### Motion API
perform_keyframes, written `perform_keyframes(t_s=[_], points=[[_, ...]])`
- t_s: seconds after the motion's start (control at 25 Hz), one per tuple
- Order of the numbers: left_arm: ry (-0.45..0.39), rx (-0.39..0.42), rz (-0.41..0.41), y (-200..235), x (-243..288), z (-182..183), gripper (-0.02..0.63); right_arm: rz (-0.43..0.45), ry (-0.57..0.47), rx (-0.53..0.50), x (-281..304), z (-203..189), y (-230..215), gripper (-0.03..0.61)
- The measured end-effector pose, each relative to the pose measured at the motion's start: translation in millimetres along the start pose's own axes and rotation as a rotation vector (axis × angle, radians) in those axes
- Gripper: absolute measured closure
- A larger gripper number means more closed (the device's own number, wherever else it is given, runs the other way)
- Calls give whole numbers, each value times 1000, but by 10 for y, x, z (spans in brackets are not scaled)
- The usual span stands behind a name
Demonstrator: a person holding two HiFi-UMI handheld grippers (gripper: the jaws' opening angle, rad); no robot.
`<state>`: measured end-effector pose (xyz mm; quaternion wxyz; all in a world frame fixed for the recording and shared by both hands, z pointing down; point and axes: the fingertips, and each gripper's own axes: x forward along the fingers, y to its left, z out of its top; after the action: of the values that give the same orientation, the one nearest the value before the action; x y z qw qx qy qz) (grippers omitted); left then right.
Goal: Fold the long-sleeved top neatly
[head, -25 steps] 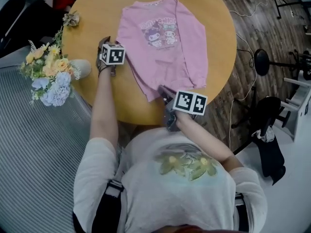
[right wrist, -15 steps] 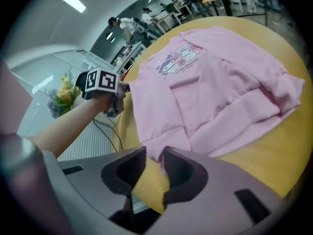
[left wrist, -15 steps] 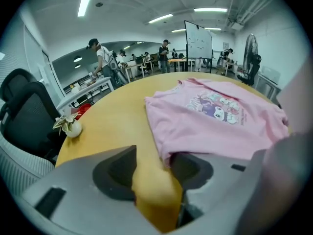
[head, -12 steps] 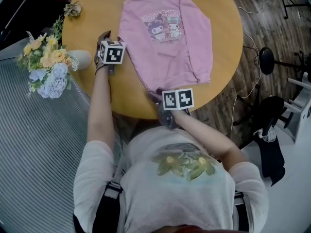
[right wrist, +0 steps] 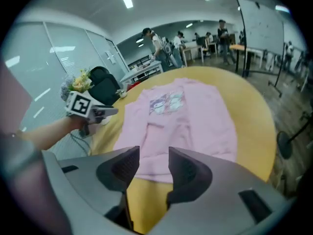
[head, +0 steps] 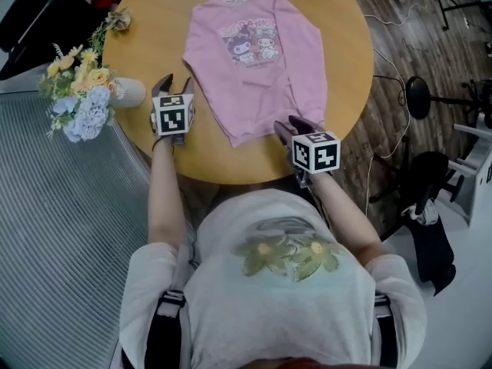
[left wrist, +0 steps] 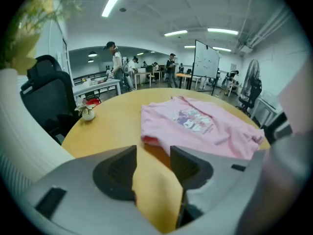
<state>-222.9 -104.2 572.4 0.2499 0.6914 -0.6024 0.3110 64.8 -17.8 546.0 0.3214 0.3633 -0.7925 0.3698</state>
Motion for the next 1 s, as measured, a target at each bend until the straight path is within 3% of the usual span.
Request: perform_keyframes(t_s=[0.12, 0.32, 0.4, 0.52, 0.6, 0.8, 1.0], points=[[-50, -50, -70, -437, -284, 1, 416, -147, -64, 36, -172, 85, -623, 383], [20, -202, -92, -985, -444, -449, 416, -299, -24, 196, -191, -199, -1463, 383], [89, -225, -97, -1196, -442, -713, 414, -291, 37, 230, -109, -412, -1576, 380], [203, -124, -79, -1425, -364, -1134, 416, -306, 103, 239, -34, -667, -1665, 382], [236, -66, -49, -1461, -346, -1294, 416, -315, 115, 224, -46, -728, -1673, 388], [166, -130, -23, -1414, -553, -1000, 416, -224, 86, 228, -129, -615, -1562, 387], [83, -62, -20, -1607, -691, -604, 416, -160, 104, 255, -71, -675, -1608, 383]])
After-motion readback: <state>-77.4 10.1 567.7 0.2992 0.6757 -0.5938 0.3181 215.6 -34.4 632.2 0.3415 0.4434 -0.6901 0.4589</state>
